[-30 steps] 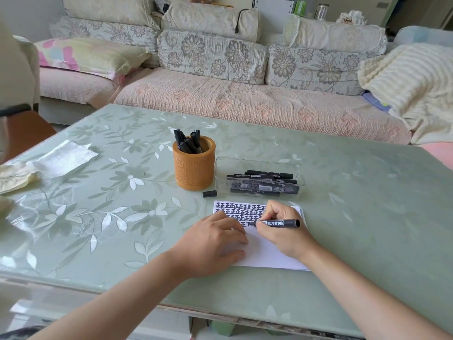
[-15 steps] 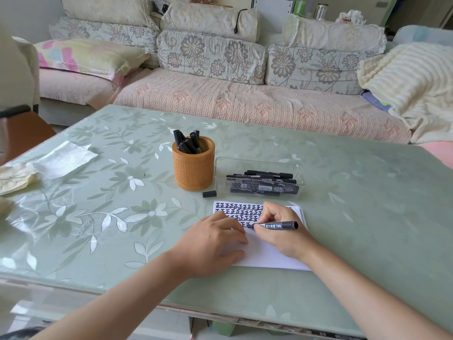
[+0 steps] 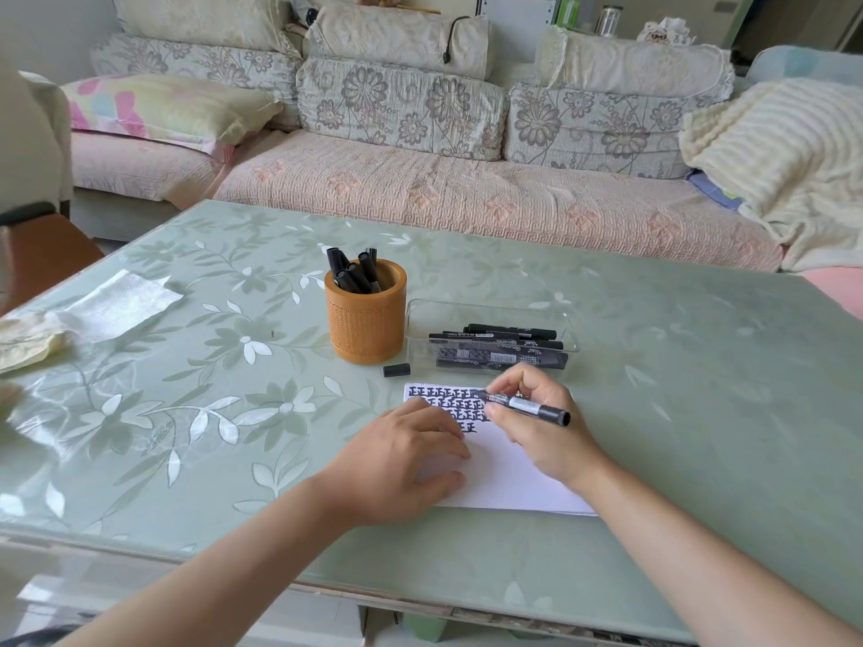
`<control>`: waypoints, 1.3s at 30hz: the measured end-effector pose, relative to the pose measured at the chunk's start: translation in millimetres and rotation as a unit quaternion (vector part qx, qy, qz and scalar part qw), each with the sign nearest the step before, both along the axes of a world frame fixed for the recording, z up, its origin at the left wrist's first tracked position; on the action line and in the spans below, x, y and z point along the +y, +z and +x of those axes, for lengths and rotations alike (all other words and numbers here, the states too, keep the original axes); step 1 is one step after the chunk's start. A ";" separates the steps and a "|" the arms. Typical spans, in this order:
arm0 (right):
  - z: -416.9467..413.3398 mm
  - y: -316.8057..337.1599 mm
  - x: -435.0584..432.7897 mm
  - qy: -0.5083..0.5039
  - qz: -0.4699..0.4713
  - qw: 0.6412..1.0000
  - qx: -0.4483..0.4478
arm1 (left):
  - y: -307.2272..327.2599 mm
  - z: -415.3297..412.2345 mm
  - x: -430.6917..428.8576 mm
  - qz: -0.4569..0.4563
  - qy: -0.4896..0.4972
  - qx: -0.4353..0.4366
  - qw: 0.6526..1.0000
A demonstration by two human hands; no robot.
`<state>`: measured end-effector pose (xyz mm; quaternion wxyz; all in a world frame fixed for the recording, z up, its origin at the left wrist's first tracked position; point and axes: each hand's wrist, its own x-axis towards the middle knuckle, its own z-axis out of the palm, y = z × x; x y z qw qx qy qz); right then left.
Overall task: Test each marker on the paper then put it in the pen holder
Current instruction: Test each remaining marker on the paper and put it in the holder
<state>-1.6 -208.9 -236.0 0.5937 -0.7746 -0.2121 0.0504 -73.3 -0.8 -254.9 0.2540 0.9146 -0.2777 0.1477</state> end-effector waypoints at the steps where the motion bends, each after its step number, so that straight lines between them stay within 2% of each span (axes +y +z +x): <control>1: -0.2 2.6 1.3 0.007 -0.009 1.000 -0.013 | 1.5 1.9 1.8 -0.002 0.010 -0.006 1.000; 4: 1.4 9.1 3.1 0.015 -0.016 0.999 -0.026 | 5.1 13.8 12.4 -0.012 0.081 -0.041 0.996; 7: 4.6 9.6 -2.1 0.048 -0.039 0.997 -0.037 | 5.6 28.4 27.8 -0.011 0.192 -0.070 0.979; 9: 7.3 7.6 -3.7 0.074 -0.060 0.995 -0.033 | 4.1 35.5 36.7 0.008 0.240 -0.069 0.968; 11: 8.3 9.7 -1.8 0.084 -0.032 0.996 0.009 | 2.2 38.9 41.0 0.034 0.259 -0.036 0.965; 15: 8.5 16.4 0.8 0.078 0.010 0.994 0.081 | -0.7 41.3 41.0 0.061 0.266 0.008 0.962; 20: 11.4 19.5 -1.1 0.049 -0.060 0.997 0.014 | 2.6 45.5 46.7 0.051 0.281 -0.006 0.958; 25: 14.1 13.1 -1.3 0.011 -0.124 0.991 -0.049 | 4.9 47.3 54.7 0.006 0.272 0.041 0.961; 28: 15.0 9.1 -1.7 -0.023 -0.187 0.980 -0.063 | 5.4 45.9 56.7 0.024 0.269 0.068 0.960; 35: 11.2 12.5 -0.8 -0.051 -0.243 0.959 -0.136 | 18.0 36.5 41.4 -0.020 0.229 0.000 0.973; 39: 9.7 13.5 -0.1 -0.047 -0.248 0.957 -0.143 | 24.2 29.1 31.1 -0.022 0.199 -0.018 0.980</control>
